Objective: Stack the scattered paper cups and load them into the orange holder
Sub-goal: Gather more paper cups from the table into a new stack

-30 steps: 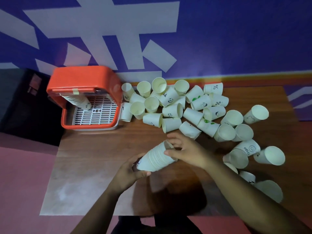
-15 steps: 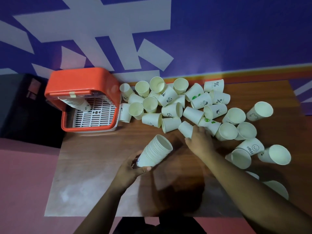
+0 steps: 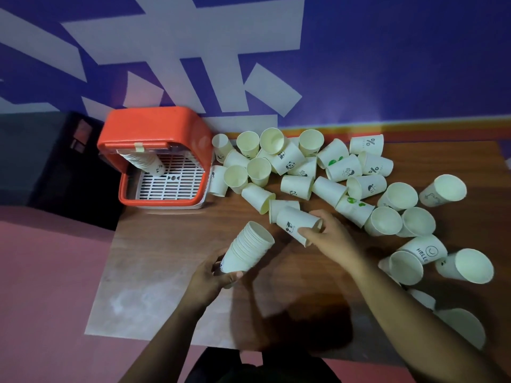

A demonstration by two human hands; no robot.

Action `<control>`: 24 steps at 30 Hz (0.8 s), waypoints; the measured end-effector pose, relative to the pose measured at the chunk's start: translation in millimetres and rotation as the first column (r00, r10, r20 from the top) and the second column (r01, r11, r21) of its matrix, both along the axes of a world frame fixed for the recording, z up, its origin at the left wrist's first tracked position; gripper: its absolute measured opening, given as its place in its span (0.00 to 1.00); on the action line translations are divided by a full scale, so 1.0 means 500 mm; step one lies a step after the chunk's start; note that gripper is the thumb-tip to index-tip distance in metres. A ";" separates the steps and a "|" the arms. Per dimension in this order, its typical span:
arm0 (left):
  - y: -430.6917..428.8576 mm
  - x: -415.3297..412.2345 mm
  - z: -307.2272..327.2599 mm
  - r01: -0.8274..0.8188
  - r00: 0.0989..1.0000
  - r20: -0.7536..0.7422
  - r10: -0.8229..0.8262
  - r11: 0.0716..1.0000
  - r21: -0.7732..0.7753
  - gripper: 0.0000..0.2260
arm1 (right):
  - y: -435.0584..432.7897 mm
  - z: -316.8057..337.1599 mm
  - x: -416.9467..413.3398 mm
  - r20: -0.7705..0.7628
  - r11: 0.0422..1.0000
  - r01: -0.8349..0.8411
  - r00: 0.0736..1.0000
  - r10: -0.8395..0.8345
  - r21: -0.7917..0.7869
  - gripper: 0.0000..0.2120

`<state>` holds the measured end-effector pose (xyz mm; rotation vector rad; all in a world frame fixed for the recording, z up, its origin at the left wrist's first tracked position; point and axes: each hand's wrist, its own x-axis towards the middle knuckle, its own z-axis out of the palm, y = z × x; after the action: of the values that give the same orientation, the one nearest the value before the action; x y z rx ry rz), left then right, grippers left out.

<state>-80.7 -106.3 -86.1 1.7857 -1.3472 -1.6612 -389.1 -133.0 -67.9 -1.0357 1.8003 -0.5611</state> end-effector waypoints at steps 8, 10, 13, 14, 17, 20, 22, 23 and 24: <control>0.006 0.006 0.009 0.087 0.996 -0.006 -0.088 0.996 -0.027 0.25 | 0.000 0.100 0.004 0.154 0.978 -0.191 0.967 0.202 -0.079 0.32; 0.006 0.006 0.018 0.113 0.993 -0.034 -0.114 0.993 -0.023 0.25 | -0.002 0.109 0.026 0.146 0.969 -0.230 0.959 0.242 -0.095 0.27; 0.005 0.017 0.019 0.116 0.990 -0.077 -0.116 0.993 -0.014 0.30 | 0.002 0.117 0.076 0.160 0.952 -0.282 0.941 0.299 -0.119 0.25; 0.004 0.020 0.023 0.105 0.990 -0.097 -0.106 0.994 -0.015 0.31 | 0.005 0.116 0.095 0.162 0.950 -0.285 0.939 0.303 -0.123 0.29; 0.003 0.033 0.021 0.080 0.987 -0.137 -0.084 0.996 -0.034 0.33 | 0.014 0.105 0.152 0.194 0.959 -0.254 0.941 0.276 -0.129 0.32; 0.002 0.057 0.013 0.065 0.983 -0.172 -0.071 0.997 -0.040 0.34 | 0.015 0.103 0.194 0.160 0.960 -0.250 0.950 0.268 -0.125 0.28; -0.002 0.078 0.010 0.071 0.981 -0.181 -0.076 0.997 -0.032 0.33 | 0.016 0.106 0.217 0.164 0.966 -0.233 0.955 0.249 -0.112 0.27; -0.005 0.090 0.009 0.084 0.979 -0.186 -0.087 0.996 -0.028 0.32 | 0.018 0.106 0.228 0.167 0.969 -0.222 0.957 0.238 -0.109 0.27; -0.008 0.102 0.008 0.093 0.976 -0.194 -0.096 0.995 -0.023 0.32 | 0.020 0.108 0.240 0.175 0.972 -0.209 0.958 0.226 -0.109 0.27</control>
<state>-29.5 -110.5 -82.1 1.5266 -1.3694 -1.8192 -269.3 -122.8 -13.9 -1.1856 1.4866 -0.5865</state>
